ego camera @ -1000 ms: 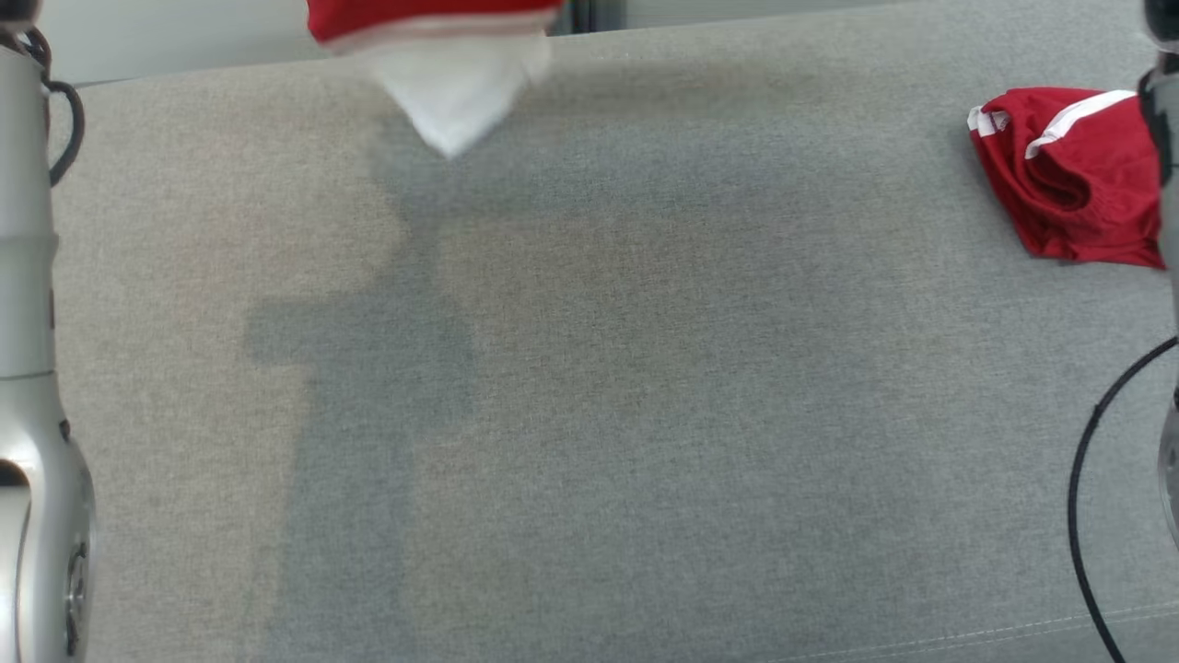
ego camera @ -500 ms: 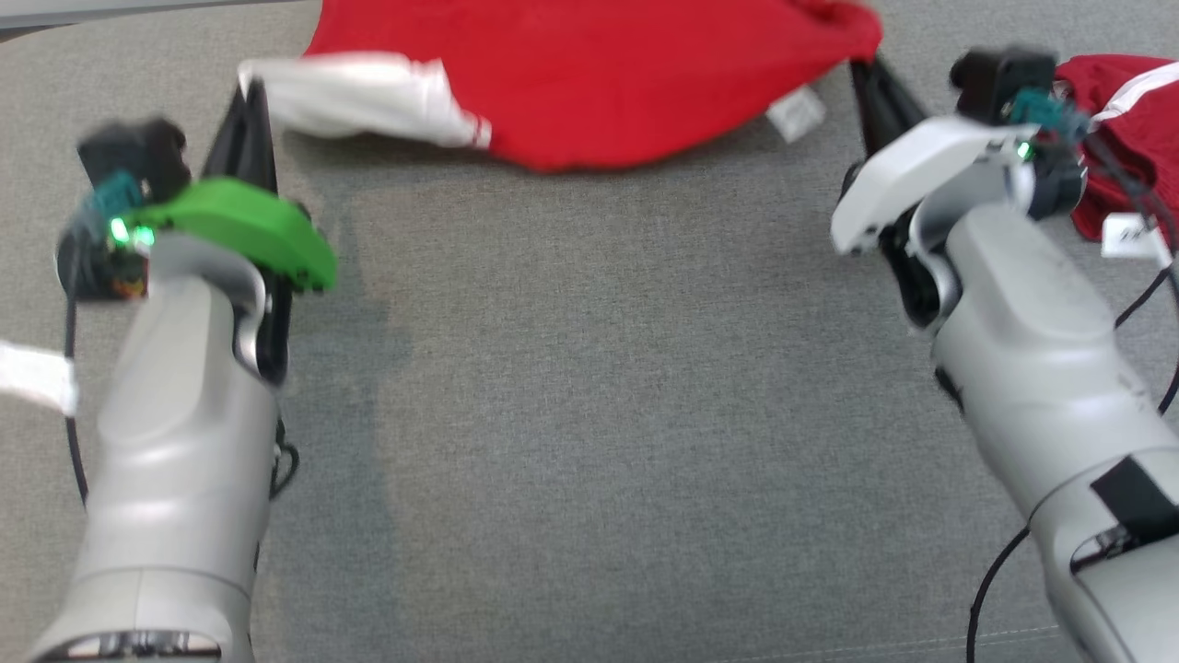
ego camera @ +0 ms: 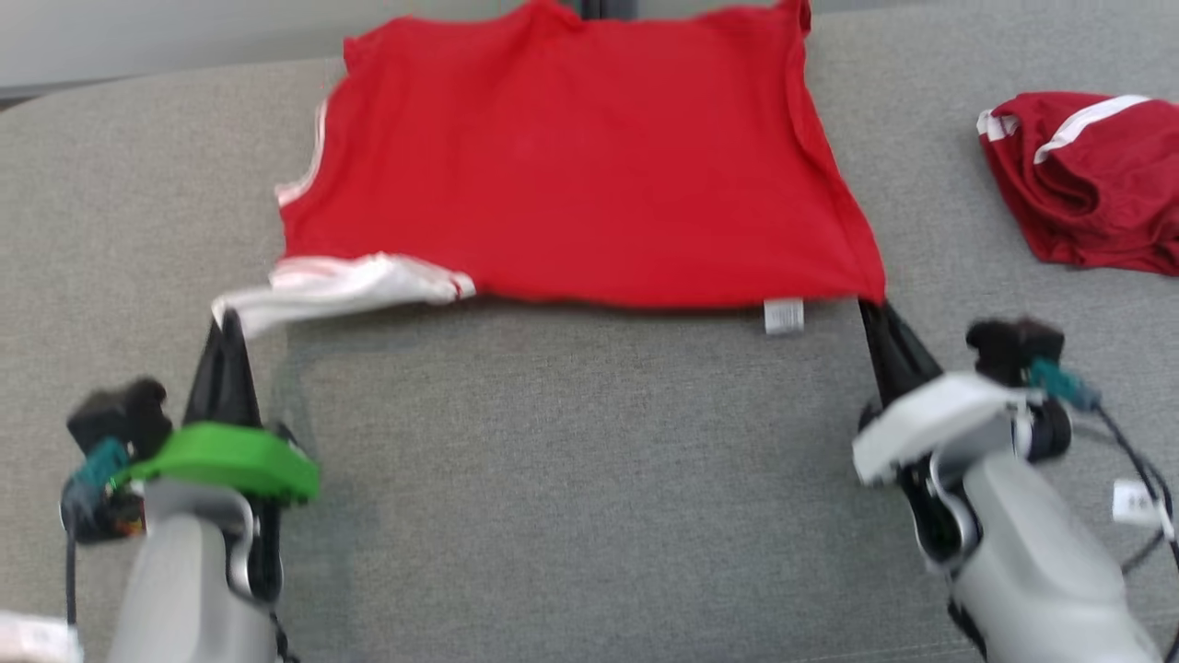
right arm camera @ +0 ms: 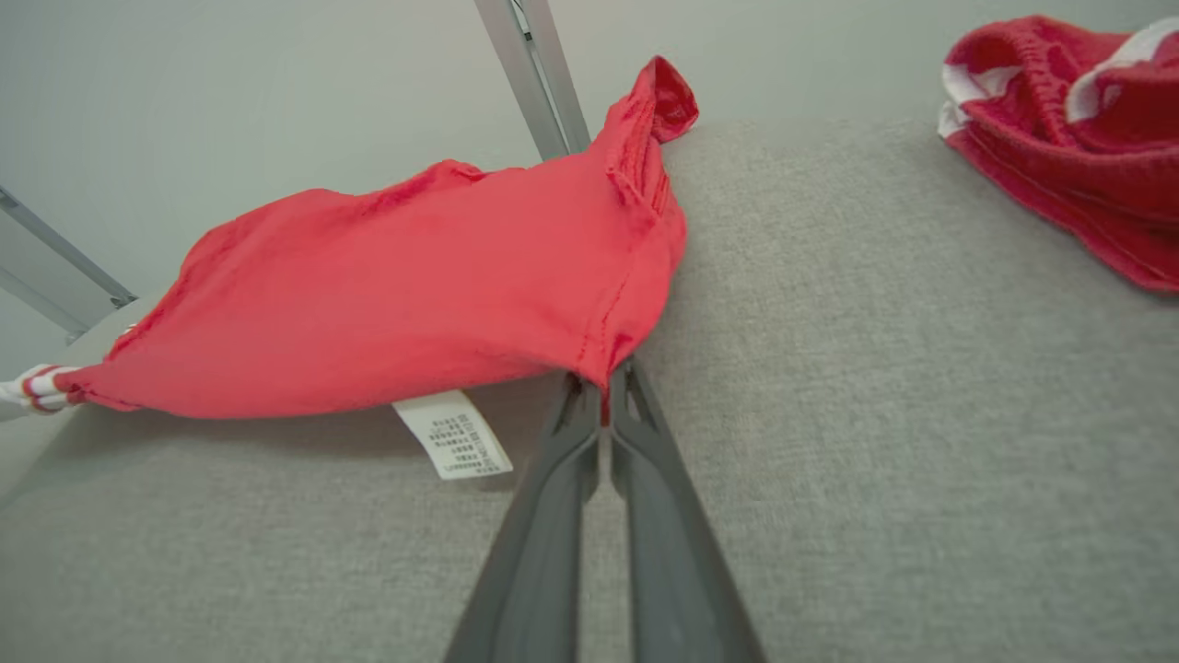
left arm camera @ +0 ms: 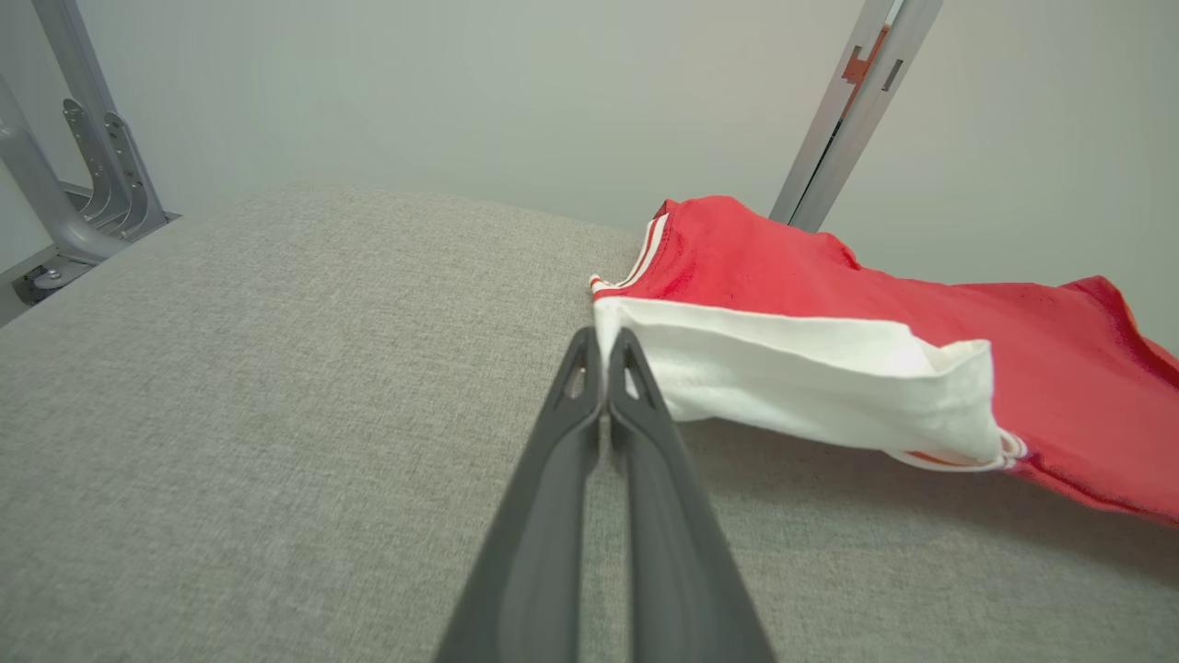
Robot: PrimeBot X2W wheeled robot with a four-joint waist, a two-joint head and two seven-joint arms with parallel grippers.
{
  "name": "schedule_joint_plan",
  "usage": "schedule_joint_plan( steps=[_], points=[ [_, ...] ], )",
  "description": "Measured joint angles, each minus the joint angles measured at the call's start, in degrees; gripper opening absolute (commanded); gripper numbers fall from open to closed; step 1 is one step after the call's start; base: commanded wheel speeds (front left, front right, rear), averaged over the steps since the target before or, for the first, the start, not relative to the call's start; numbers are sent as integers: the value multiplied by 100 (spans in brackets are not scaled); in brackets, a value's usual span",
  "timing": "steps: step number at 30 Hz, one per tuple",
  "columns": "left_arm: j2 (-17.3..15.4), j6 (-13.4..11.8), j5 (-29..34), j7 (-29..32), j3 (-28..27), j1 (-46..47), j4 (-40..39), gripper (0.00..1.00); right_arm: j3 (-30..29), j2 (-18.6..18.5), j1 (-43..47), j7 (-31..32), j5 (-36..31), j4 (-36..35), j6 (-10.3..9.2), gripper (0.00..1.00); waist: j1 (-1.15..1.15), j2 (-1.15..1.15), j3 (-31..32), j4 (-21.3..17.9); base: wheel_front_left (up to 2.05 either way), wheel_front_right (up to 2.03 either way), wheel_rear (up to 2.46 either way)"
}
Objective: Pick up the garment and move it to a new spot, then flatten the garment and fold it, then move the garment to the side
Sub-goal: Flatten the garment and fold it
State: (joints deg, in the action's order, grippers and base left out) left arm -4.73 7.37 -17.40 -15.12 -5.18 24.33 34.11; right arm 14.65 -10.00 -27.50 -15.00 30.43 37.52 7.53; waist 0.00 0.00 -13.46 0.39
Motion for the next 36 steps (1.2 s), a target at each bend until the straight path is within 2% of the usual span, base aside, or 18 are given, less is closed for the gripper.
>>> schedule_joint_plan(
  steps=[10,15,19,25,30,36],
  points=[
    [-35,18,85,119,180,-2259,-1600,0,-736,129,2435,51,-307,-1352,0,0,0,0,472,32,0,0,0],
    [-11,-107,-48,506,146,-3097,-2484,0,-1157,233,3236,499,-565,-2153,1,0,0,0,548,68,0,0,0],
    [11,-191,-124,760,166,-3390,-3026,0,-1397,380,3599,916,-716,-2749,1,0,0,0,561,96,0,0,0],
    [4,-209,-192,910,243,-3250,-3273,0,-1570,416,3548,1539,-794,-3219,0,0,0,0,483,47,0,0,0],
    [-166,-177,-190,1062,350,-2529,-3115,0,-1605,372,2984,2082,-760,-3329,0,0,0,0,334,-17,0,0,0],
    [-393,-97,-165,1276,593,-1428,-2646,0,-1561,229,2102,2343,-695,-3100,0,0,0,0,16,-73,0,0,0]
  ],
)
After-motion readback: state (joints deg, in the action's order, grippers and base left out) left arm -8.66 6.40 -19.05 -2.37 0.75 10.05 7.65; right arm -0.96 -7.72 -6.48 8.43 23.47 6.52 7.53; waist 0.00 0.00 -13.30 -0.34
